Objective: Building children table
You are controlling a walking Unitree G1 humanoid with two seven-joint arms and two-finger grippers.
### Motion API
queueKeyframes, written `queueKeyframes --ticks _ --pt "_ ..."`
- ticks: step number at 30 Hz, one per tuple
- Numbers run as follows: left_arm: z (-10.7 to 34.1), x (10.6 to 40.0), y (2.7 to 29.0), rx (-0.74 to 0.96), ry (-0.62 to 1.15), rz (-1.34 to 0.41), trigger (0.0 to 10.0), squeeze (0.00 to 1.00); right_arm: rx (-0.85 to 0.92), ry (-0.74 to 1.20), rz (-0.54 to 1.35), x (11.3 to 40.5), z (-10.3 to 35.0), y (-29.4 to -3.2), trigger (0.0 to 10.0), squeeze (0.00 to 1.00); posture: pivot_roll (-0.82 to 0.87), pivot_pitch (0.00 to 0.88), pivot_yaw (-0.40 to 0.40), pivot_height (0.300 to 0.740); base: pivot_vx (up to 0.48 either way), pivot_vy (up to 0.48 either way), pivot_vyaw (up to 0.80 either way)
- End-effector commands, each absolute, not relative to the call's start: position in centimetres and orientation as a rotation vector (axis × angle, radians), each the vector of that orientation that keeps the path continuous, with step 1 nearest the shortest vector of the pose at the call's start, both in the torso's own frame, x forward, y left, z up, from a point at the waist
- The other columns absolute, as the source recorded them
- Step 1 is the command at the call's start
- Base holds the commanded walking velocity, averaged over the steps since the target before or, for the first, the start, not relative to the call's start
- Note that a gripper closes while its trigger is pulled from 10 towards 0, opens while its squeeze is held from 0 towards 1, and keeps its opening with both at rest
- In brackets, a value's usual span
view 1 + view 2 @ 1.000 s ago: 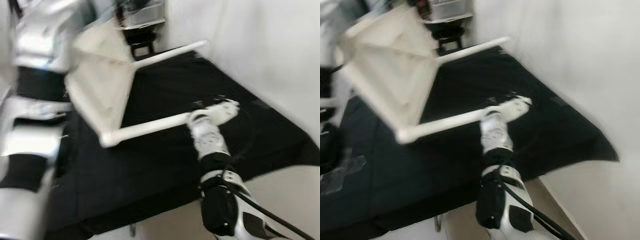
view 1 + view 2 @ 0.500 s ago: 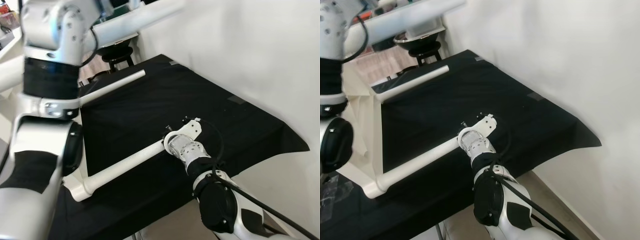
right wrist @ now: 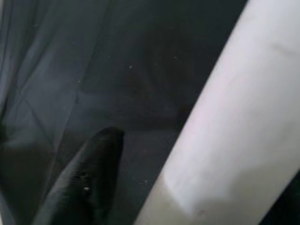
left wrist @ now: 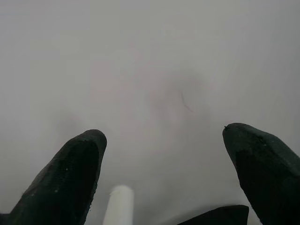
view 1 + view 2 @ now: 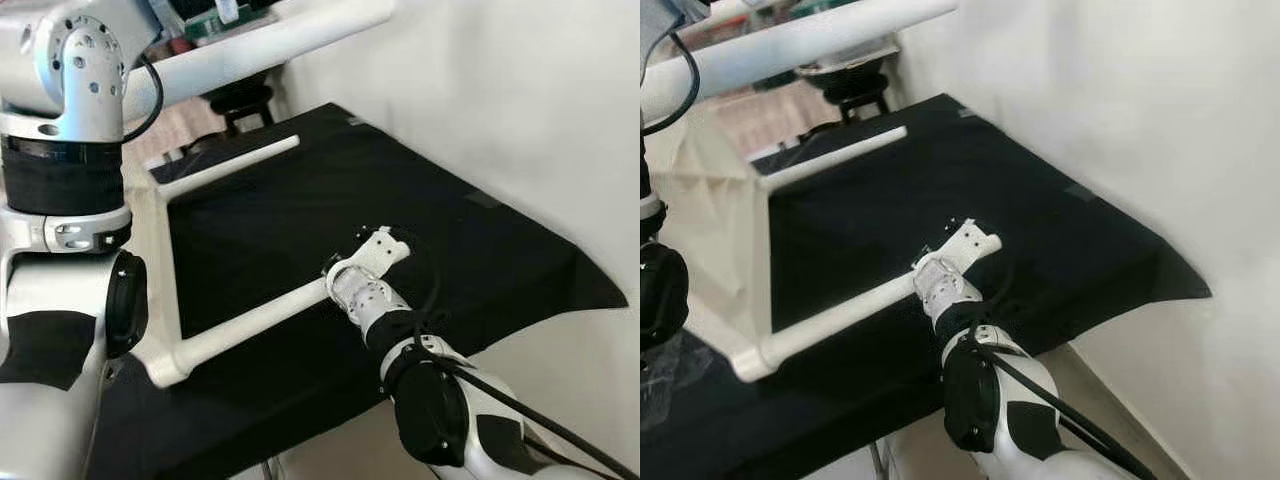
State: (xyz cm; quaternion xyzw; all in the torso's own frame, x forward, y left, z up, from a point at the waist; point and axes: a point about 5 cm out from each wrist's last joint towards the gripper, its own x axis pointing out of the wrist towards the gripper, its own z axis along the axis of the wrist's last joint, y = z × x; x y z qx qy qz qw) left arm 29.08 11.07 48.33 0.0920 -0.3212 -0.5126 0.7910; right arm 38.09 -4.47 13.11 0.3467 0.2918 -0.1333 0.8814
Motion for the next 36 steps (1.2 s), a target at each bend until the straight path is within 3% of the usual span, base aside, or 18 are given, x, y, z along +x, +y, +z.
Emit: queueKeyframes --ticks 1,5,13,20,22,24,25,27,29,31,34,36 --pt "48.3 29.0 11.9 0.206 -0.688 -1.090 10.0 0.00 0.692 0.792 -0.342 35.6 8.8 -3.7 10.0 1.00 0.10 0.150 0.098 0.740 0.000 0.000 0.00" --pt "48.3 28.7 12.1 0.221 -0.691 -1.092 10.0 0.00 0.716 0.778 -0.334 35.8 9.2 -3.7 10.0 1.00 0.10 0.150 0.098 0.740 0.000 0.000 0.00" --pt "51.0 26.1 14.9 0.303 -0.747 -1.096 10.0 0.00 0.716 0.770 -0.345 35.9 9.3 -3.9 10.0 1.00 0.10 0.156 0.094 0.740 0.000 0.000 0.00" --pt "55.5 23.3 17.6 0.453 -0.924 -0.868 10.0 0.00 0.712 0.765 -0.341 36.0 9.3 -3.8 10.0 1.00 0.11 0.162 0.094 0.740 0.000 0.000 0.00" --pt "58.6 21.2 21.4 0.637 -1.010 -0.363 10.0 0.00 0.712 0.767 -0.340 35.9 9.3 -3.7 10.0 1.00 0.11 0.164 0.100 0.740 0.000 0.000 0.00" --pt "59.0 20.2 24.3 0.735 -1.002 -0.051 10.0 0.00 0.713 0.766 -0.338 35.9 9.3 -3.7 10.0 1.00 0.11 0.164 0.100 0.740 0.000 0.000 0.00" --pt "59.0 20.2 24.3 0.735 -1.002 -0.051 10.0 0.00 0.713 0.766 -0.338 35.9 9.3 -3.7 10.0 1.00 0.11 0.164 0.100 0.740 0.000 0.000 0.00" --pt "57.9 20.1 27.4 0.640 -0.941 0.097 10.0 0.00 0.714 0.763 -0.334 35.9 9.4 -3.6 10.0 1.00 0.11 0.165 0.097 0.740 0.000 0.000 0.00" --pt "55.1 20.1 31.8 0.661 -0.801 0.342 10.0 0.00 0.715 0.760 -0.327 36.0 9.5 -3.6 10.0 1.00 0.12 0.167 0.096 0.740 0.000 0.000 0.00" --pt "54.4 20.0 32.8 0.685 -0.763 0.405 10.0 0.00 0.714 0.759 -0.325 36.0 9.5 -3.5 10.0 1.00 0.12 0.167 0.096 0.740 0.000 0.000 0.00" --pt "49.6 17.2 40.6 0.550 -0.578 0.788 10.0 0.00 0.713 0.759 -0.322 36.0 9.4 -3.5 10.0 1.00 0.12 0.166 0.103 0.740 0.000 0.000 0.00" --pt "48.8 16.6 41.8 0.531 -0.547 0.855 10.0 0.00 0.713 0.759 -0.321 35.9 9.4 -3.5 10.0 1.00 0.12 0.166 0.103 0.740 0.000 0.000 0.00"
